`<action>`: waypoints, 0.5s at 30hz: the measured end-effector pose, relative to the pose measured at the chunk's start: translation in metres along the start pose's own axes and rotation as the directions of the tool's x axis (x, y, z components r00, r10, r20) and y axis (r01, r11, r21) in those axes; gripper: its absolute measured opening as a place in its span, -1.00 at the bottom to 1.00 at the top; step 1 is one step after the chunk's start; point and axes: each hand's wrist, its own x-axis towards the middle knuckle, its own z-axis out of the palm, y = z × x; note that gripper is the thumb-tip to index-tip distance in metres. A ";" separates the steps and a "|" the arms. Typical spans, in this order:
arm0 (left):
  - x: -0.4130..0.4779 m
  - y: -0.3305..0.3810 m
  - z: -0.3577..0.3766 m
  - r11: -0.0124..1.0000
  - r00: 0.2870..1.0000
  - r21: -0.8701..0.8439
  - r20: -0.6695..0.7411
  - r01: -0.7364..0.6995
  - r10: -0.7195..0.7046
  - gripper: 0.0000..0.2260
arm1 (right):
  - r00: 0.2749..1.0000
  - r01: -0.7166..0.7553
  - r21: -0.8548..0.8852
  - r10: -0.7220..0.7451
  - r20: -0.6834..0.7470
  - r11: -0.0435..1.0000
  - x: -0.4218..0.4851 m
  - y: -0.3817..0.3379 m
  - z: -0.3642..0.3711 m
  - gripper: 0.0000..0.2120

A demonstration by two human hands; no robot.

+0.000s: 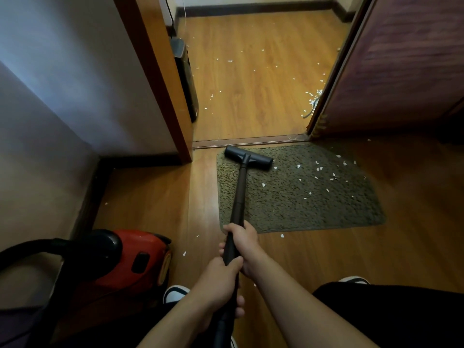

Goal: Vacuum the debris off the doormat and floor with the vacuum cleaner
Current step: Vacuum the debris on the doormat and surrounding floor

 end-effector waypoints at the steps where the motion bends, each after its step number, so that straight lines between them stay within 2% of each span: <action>1: 0.003 0.002 -0.001 1.000 1.000 0.012 -0.001 -0.004 0.004 -0.75 | 1.000 -0.008 0.037 0.008 0.004 0.999 0.005 -0.002 0.001 -0.87; 15: 0.022 0.005 -0.006 0.999 1.000 0.051 -0.026 0.002 -0.001 -0.78 | 0.999 -0.017 0.078 0.020 -0.037 0.997 0.034 -0.007 0.011 -0.92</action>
